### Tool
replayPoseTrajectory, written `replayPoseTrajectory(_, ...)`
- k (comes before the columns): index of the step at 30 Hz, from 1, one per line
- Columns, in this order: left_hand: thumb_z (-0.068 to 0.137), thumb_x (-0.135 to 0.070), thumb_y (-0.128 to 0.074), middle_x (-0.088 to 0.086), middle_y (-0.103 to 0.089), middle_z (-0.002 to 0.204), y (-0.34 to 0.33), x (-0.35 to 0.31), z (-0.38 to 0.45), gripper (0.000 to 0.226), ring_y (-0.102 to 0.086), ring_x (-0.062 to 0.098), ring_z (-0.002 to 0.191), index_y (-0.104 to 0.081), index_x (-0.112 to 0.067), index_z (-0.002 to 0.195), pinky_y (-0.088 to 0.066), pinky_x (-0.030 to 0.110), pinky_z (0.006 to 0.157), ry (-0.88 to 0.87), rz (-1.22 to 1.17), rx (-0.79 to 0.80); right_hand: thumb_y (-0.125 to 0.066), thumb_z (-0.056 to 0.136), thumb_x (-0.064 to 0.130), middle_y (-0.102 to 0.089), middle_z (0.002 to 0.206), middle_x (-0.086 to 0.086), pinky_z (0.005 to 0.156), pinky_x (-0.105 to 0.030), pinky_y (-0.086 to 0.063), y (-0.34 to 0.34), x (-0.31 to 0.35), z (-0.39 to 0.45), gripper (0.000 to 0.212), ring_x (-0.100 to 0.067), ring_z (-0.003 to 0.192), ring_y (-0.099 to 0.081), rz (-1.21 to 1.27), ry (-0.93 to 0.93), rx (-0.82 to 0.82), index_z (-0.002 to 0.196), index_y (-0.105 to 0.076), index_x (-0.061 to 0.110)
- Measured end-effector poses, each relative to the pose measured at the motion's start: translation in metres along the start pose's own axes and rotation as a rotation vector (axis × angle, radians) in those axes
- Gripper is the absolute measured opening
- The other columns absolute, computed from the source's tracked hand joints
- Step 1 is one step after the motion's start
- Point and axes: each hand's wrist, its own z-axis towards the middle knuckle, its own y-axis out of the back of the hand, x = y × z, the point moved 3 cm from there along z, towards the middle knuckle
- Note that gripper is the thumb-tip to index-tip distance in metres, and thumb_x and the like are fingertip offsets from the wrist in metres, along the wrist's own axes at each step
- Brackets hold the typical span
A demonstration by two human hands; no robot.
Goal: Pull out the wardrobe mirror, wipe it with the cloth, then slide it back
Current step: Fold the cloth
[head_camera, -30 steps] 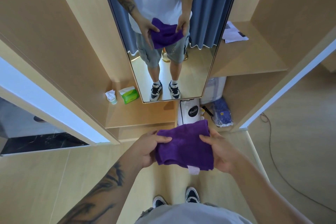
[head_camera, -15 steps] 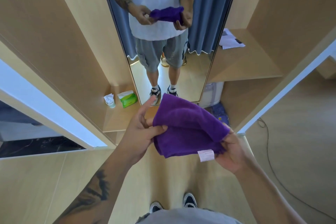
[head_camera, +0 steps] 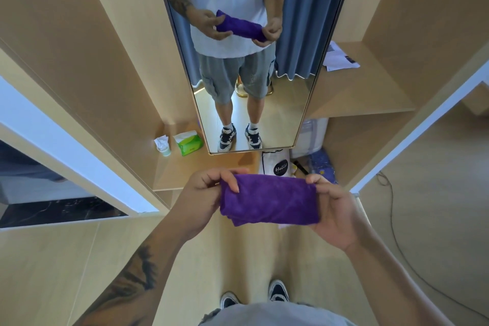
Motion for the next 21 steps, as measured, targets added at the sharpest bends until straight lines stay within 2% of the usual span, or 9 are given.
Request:
replayPoseTrajectory(2,0.085,0.029,-0.03,0.015,-0.075,0.123,0.006,0.004,-0.001,0.063,-0.072,0.028,0.104,-0.074,-0.012,0.068,-0.055,0.038,0.074,0.041,-0.024,-0.008,-0.051,0.094,0.014,-0.066,0.116,-0.015,0.077,-0.043,-0.056,-0.007,0.0,-0.001,0.016,-0.031,0.096,-0.066,-0.026,-0.005,0.006,0.089,-0.066,0.017)
replayPoseTrajectory(4,0.085,0.021,-0.034,0.019,-0.073,0.127,0.013,0.008,-0.004,0.048,-0.068,0.034,0.109,-0.073,-0.005,0.075,-0.047,0.046,0.08,0.073,-0.049,-0.033,-0.058,0.094,0.009,-0.07,0.111,-0.016,0.072,-0.042,-0.059,-0.014,-0.003,0.0,0.009,-0.031,0.093,-0.069,-0.078,0.022,0.008,0.093,-0.064,0.015)
replayPoseTrajectory(6,0.078,0.004,-0.042,0.021,-0.072,0.127,0.02,0.012,-0.007,0.03,-0.067,0.037,0.112,-0.072,0.001,0.081,-0.044,0.049,0.084,0.091,-0.088,-0.063,-0.066,0.087,0.002,-0.071,0.11,-0.018,0.072,-0.041,-0.06,-0.019,-0.009,0.002,0.014,-0.031,0.094,-0.069,-0.137,0.066,-0.026,0.093,-0.063,0.015)
replayPoseTrajectory(8,0.073,-0.008,-0.048,0.019,-0.073,0.126,0.025,0.015,-0.011,0.029,-0.068,0.033,0.113,-0.073,0.001,0.083,-0.05,0.045,0.084,0.113,-0.125,-0.088,-0.071,0.081,-0.002,-0.07,0.113,-0.019,0.074,-0.04,-0.06,-0.023,-0.015,0.003,0.024,-0.031,0.095,-0.069,-0.183,0.1,-0.047,0.096,-0.063,0.014)
replayPoseTrajectory(11,0.075,-0.008,-0.066,0.009,-0.077,0.123,0.034,0.021,-0.018,0.017,-0.071,0.023,0.109,-0.081,-0.009,0.084,-0.059,0.031,0.079,0.119,-0.078,-0.134,-0.078,0.073,-0.011,-0.07,0.115,-0.022,0.08,-0.044,-0.059,-0.031,-0.028,0.006,0.045,-0.034,0.098,-0.069,-0.26,0.111,-0.065,0.108,-0.059,0.01)
replayPoseTrajectory(16,0.07,-0.003,-0.081,0.006,-0.076,0.116,0.057,0.028,-0.037,0.044,-0.071,0.022,0.101,-0.078,-0.022,0.11,-0.061,0.035,0.078,0.087,-0.043,-0.198,-0.075,0.069,-0.007,-0.072,0.098,-0.022,0.076,-0.045,-0.062,-0.047,-0.049,0.014,0.061,-0.034,0.088,-0.071,-0.321,0.132,-0.156,0.125,-0.059,0.013)
replayPoseTrajectory(21,0.075,0.009,-0.082,0.022,-0.075,0.104,0.076,0.048,-0.06,0.062,-0.074,0.029,0.089,-0.066,-0.017,0.129,-0.061,0.034,0.068,0.246,-0.269,-0.183,-0.072,0.076,-0.007,-0.069,0.099,-0.025,0.072,-0.042,-0.063,-0.062,-0.075,0.025,0.054,-0.036,0.09,-0.068,-0.305,0.158,-0.17,0.124,-0.061,0.016)
